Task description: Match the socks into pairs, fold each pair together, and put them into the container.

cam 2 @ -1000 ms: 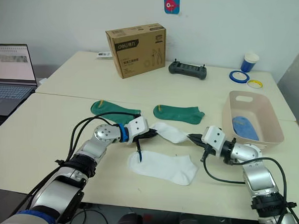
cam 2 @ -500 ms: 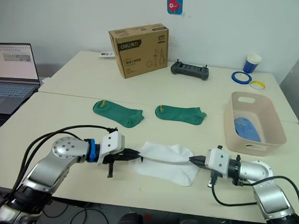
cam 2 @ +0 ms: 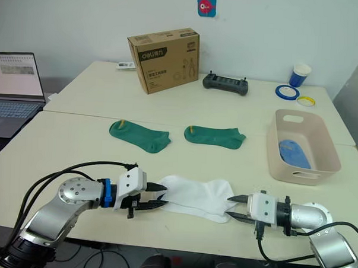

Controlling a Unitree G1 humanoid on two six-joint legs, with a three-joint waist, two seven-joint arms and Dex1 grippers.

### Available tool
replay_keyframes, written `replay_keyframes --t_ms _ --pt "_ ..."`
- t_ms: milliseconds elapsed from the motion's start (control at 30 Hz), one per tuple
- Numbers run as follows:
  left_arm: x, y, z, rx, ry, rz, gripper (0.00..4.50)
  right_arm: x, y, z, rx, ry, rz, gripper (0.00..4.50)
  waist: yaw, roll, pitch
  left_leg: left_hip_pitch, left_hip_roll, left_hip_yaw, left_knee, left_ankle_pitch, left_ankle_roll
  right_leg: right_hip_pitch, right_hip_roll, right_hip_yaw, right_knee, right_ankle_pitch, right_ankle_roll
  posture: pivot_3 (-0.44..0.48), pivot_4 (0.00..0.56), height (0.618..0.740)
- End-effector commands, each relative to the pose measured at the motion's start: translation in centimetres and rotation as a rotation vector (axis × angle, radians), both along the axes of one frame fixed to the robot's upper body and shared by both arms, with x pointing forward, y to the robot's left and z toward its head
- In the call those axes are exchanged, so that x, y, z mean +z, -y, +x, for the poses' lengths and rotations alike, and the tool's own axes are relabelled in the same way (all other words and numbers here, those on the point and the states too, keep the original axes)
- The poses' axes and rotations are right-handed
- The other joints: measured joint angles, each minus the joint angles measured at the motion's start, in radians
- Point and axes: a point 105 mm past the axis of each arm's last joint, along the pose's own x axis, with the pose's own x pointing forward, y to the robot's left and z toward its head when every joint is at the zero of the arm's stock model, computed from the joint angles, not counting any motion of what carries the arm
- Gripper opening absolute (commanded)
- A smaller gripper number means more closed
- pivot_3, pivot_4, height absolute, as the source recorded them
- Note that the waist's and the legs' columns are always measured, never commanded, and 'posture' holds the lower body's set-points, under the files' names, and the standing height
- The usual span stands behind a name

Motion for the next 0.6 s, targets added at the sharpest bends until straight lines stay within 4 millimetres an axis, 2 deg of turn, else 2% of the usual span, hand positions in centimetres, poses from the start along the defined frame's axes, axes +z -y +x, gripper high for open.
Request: replay_keyframes --t_ms 33,267,533,600 --pt "0.6 -0.4 0.1 -0.038 0.064 0.014 1.94 0.5 -0.7 -0.3 0.052 0.056 -0.01 1.69 0.0 0.0 0.0 0.0 0.0 0.0 0.0 0.0 0.0 0.0 0.0 0.0 0.0 0.0 0.0 0.0 0.15 0.74" --pt "-0.5 0.3 0.5 -0.113 0.147 0.057 1.94 -0.8 -1.7 0.0 0.109 0.145 -0.088 1.69 0.0 0.0 0.0 0.0 -0.001 0.002 0.002 0.0 0.0 0.0 -0.001 0.002 0.0 -0.001 -0.003 0.0 0.15 0.74" --pt "-0.9 0.9 1.0 -0.13 0.179 0.07 1.94 -0.4 -2.2 0.3 0.107 0.148 -0.047 1.69 0.001 0.0 0.0 0.0 0.0 0.001 0.001 0.0 0.0 0.0 0.0 0.001 0.0 0.0 0.001 0.0 0.15 0.74" --pt "-0.8 1.1 1.4 -0.12 0.193 0.062 1.56 -0.1 -2.0 0.4 0.101 0.134 -0.025 1.3 0.001 0.0 0.0 0.0 0.0 0.001 0.001 0.0 0.0 0.0 0.0 0.001 0.0 0.0 0.001 0.0 0.15 0.74"
